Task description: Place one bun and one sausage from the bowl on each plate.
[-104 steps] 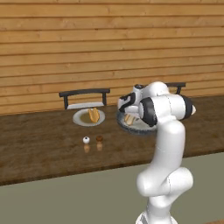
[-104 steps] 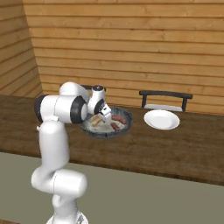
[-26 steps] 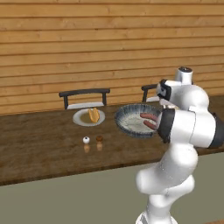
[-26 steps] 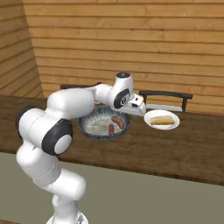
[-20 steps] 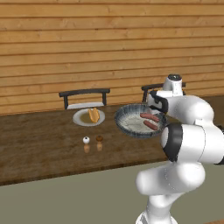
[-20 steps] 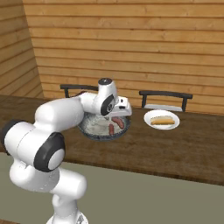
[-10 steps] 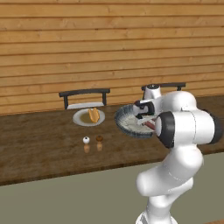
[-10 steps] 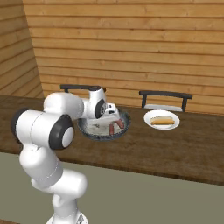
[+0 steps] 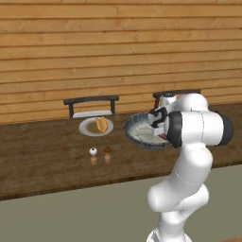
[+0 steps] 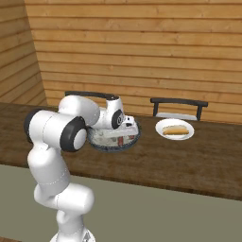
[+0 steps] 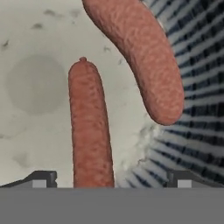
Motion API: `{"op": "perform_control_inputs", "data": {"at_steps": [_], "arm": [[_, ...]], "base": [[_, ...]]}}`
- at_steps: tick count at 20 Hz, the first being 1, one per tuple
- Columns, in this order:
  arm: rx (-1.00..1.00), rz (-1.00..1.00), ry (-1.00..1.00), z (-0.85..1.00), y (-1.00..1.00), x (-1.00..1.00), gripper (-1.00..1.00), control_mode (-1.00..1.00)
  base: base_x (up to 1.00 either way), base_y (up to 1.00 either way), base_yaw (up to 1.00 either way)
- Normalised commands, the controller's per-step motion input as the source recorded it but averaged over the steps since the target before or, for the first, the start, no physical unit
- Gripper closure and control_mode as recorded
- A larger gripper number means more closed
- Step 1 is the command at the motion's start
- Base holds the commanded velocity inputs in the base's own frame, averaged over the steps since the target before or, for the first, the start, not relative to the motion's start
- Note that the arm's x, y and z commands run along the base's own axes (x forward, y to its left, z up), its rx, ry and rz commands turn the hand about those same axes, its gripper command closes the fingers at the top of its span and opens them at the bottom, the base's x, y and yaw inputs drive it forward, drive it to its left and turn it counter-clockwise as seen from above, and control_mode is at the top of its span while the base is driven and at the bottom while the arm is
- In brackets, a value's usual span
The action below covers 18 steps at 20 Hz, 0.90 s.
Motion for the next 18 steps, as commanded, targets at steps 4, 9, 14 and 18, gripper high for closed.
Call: {"op": "perform_control_inputs", "data": {"at_steps": [4, 9, 14, 18], "arm": [[0.0, -0.06, 0.0, -0.05, 0.26, -0.03, -1.0, -1.0], [0.0, -0.01, 0.0, -0.23, -0.09, 0.0, -1.0, -1.0], [0.0, -0.01, 0.0, -0.33, -0.11, 0.0, 1.0, -1.0], [0.0, 0.0, 0.01, 0.0, 0.0, 0.0, 1.0, -1.0]], "base": [[0.0, 0.0, 0.0], [0.0, 0.0, 0.0], [0.0, 0.0, 0.0], [0.0, 0.0, 0.0]]}}
